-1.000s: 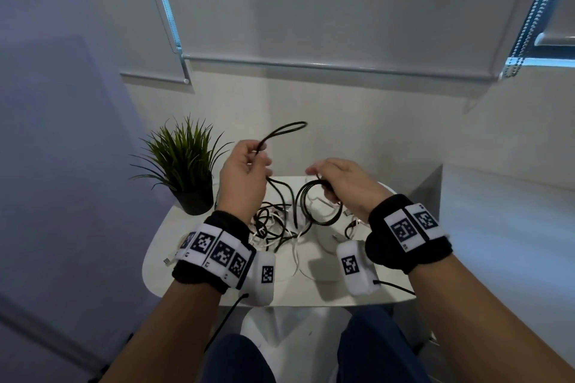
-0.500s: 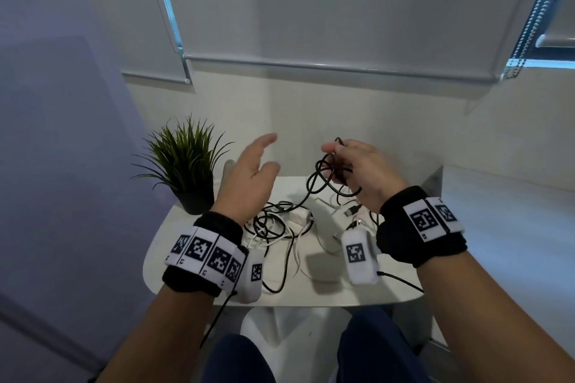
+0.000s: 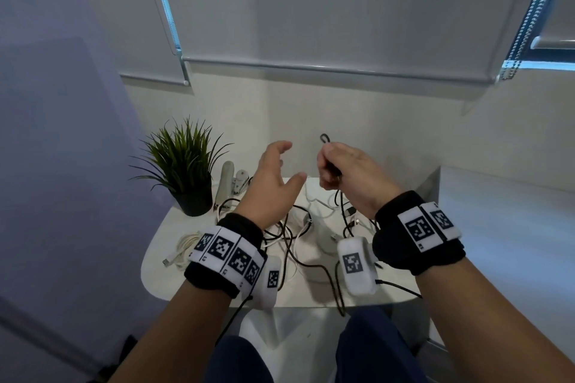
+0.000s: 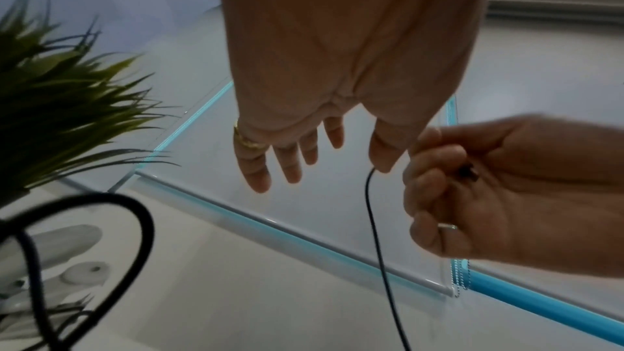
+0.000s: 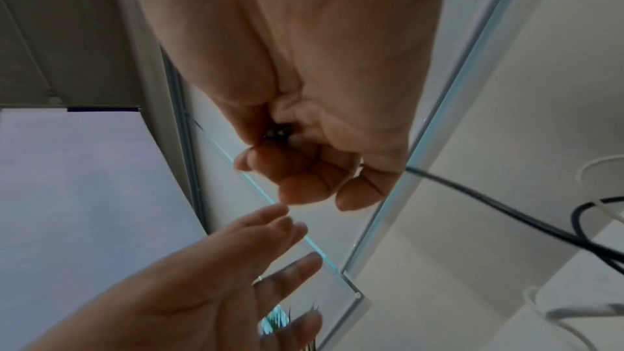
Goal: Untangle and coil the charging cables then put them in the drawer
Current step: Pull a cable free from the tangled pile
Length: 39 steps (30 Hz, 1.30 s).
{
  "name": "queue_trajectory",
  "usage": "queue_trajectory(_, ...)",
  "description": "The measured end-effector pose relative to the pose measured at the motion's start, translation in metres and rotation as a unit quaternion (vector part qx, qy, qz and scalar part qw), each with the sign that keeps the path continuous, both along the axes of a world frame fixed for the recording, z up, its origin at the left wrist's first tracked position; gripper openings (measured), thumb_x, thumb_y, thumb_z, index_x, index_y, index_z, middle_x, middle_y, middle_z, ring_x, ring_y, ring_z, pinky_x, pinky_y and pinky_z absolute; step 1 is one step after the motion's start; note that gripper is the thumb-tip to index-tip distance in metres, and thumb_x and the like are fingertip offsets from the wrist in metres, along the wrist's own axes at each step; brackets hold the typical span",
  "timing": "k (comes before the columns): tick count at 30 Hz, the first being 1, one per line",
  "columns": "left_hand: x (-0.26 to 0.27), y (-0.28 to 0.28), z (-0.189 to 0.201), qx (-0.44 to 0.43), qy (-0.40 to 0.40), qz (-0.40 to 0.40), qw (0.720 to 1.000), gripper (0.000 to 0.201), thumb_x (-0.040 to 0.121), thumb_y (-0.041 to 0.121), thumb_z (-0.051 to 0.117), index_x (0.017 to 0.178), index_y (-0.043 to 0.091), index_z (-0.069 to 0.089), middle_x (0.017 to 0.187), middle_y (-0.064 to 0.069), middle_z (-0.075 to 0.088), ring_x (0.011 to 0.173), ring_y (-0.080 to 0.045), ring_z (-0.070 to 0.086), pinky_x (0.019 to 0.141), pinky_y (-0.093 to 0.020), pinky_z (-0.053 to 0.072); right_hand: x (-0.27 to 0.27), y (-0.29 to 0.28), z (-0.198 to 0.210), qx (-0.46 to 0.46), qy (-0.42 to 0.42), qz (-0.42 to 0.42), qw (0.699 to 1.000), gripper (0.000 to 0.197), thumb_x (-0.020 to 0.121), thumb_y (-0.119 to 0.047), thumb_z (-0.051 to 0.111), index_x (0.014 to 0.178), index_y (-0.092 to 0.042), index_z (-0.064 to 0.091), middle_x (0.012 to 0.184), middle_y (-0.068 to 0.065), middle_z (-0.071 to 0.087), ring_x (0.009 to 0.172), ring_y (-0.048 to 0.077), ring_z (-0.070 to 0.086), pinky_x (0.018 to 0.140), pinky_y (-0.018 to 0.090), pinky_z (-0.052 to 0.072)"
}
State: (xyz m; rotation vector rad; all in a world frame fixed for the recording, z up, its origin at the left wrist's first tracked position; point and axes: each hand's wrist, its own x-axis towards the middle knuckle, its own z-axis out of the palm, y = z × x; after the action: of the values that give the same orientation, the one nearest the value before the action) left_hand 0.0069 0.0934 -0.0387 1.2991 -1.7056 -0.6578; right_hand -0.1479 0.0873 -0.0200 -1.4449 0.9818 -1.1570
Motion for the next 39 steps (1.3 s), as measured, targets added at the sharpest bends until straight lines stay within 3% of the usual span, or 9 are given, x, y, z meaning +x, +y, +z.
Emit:
queue_trajectory(4, -0.009, -0.005, 0.005, -0.016, -0.020, -0.011, 1.000, 0.057, 0.089, 0.005, 0.051, 0.139, 0.028, 0.034, 0.140, 0.007, 0.041, 0.129, -0.002, 0.034, 0.098, -0.005, 0.018, 0.005, 0.009, 0.003, -0.022, 0.040, 0.059, 0.997, 0.033, 0.100, -0.017, 0.035, 0.081, -0.014, 0.063, 0.065, -0.001, 0.055, 0.065, 0.012, 0.051, 0.068, 0.028, 0.037)
queue_trajectory(10, -0.011, -0.012, 0.001, 0.006, 0.078, -0.067, 0.995, 0.027, 0.087, 0.003, 0.043, 0.085, 0.030, 0.048, 0.071, 0.018, 0.059, 0.075, -0.008, 0.057, 0.082, -0.029, 0.047, 0.005, 0.013, 0.015, -0.010, -0.086, 0.069, 0.994, 0.033, 0.100, -0.009, 0.034, 0.083, -0.004, 0.062, 0.068, 0.006, 0.059, 0.063, 0.018, 0.055, 0.063, 0.028, 0.041)
queue_trajectory(15, -0.016, 0.003, -0.008, 0.089, -0.040, -0.100, 0.990, 0.010, 0.097, 0.015, 0.043, 0.100, 0.020, 0.051, 0.075, 0.000, 0.063, 0.060, 0.003, 0.058, 0.057, -0.013, 0.040, 0.000, 0.008, 0.022, -0.004, -0.188, 0.078, 0.979, 0.030, 0.101, -0.008, 0.035, 0.097, 0.001, 0.063, 0.118, 0.013, 0.064, 0.113, 0.024, 0.062, 0.097, 0.035, 0.048)
queue_trajectory(18, -0.018, 0.016, -0.009, 0.117, -0.080, -0.150, 0.979, 0.009, 0.098, 0.020, 0.045, 0.102, 0.020, 0.052, 0.074, -0.003, 0.067, 0.050, 0.002, 0.049, 0.048, -0.012, 0.037, -0.002, 0.005, 0.019, -0.030, -0.121, 0.054, 0.991, 0.029, 0.100, -0.008, 0.038, 0.092, -0.009, 0.066, 0.127, 0.005, 0.058, 0.124, 0.015, 0.053, 0.107, 0.032, 0.040)
queue_trajectory(23, -0.004, 0.021, -0.002, 0.112, -0.070, -0.154, 0.979, 0.011, 0.096, 0.025, 0.051, 0.088, 0.018, 0.055, 0.066, -0.002, 0.061, 0.058, -0.012, 0.057, 0.059, -0.026, 0.042, -0.014, -0.003, 0.011, -0.094, 0.091, -0.043, 0.991, 0.025, 0.099, -0.014, 0.045, 0.092, -0.022, 0.067, 0.132, 0.004, 0.057, 0.125, 0.009, 0.050, 0.109, 0.025, 0.031)
queue_trajectory(25, 0.003, 0.021, 0.005, 0.080, -0.053, -0.133, 0.986, 0.012, 0.095, 0.026, 0.052, 0.084, 0.023, 0.054, 0.064, -0.002, 0.057, 0.056, -0.009, 0.056, 0.059, -0.024, 0.042, -0.018, -0.003, 0.011, -0.108, 0.196, -0.071, 0.972, 0.024, 0.099, -0.018, 0.043, 0.098, -0.020, 0.066, 0.124, 0.004, 0.063, 0.117, 0.010, 0.056, 0.100, 0.022, 0.037)
queue_trajectory(29, 0.007, 0.020, 0.022, -0.031, 0.000, -0.065, 0.997, 0.013, 0.097, 0.023, 0.048, 0.084, 0.021, 0.050, 0.061, -0.002, 0.055, 0.046, 0.001, 0.044, 0.051, -0.017, 0.034, -0.020, -0.001, 0.014, -0.074, 0.247, -0.056, 0.964, 0.022, 0.100, -0.021, 0.039, 0.094, -0.019, 0.061, 0.072, 0.001, 0.067, 0.051, -0.001, 0.053, 0.057, 0.019, 0.040)
queue_trajectory(33, 0.001, 0.011, 0.030, -0.108, 0.053, 0.003, 0.993, 0.014, 0.097, 0.025, 0.050, 0.084, 0.019, 0.048, 0.061, 0.000, 0.051, 0.053, -0.006, 0.045, 0.055, -0.018, 0.037, -0.015, 0.005, 0.016, -0.056, 0.181, -0.012, 0.982, 0.038, 0.099, -0.033, 0.040, 0.070, -0.020, 0.060, 0.047, -0.011, 0.037, 0.046, 0.010, 0.034, 0.056, 0.030, 0.034)
queue_trajectory(39, 0.000, -0.008, 0.030, -0.088, 0.094, 0.051, 0.990, 0.015, 0.093, 0.025, 0.057, 0.078, 0.025, 0.056, 0.057, 0.003, 0.047, 0.049, -0.007, 0.046, 0.056, -0.025, 0.040, -0.011, 0.015, 0.023, -0.087, 0.132, 0.020, 0.987, 0.047, 0.100, -0.035, 0.041, 0.056, -0.018, 0.038, 0.047, -0.003, 0.031, 0.045, 0.014, 0.026, 0.047, 0.024, 0.025)
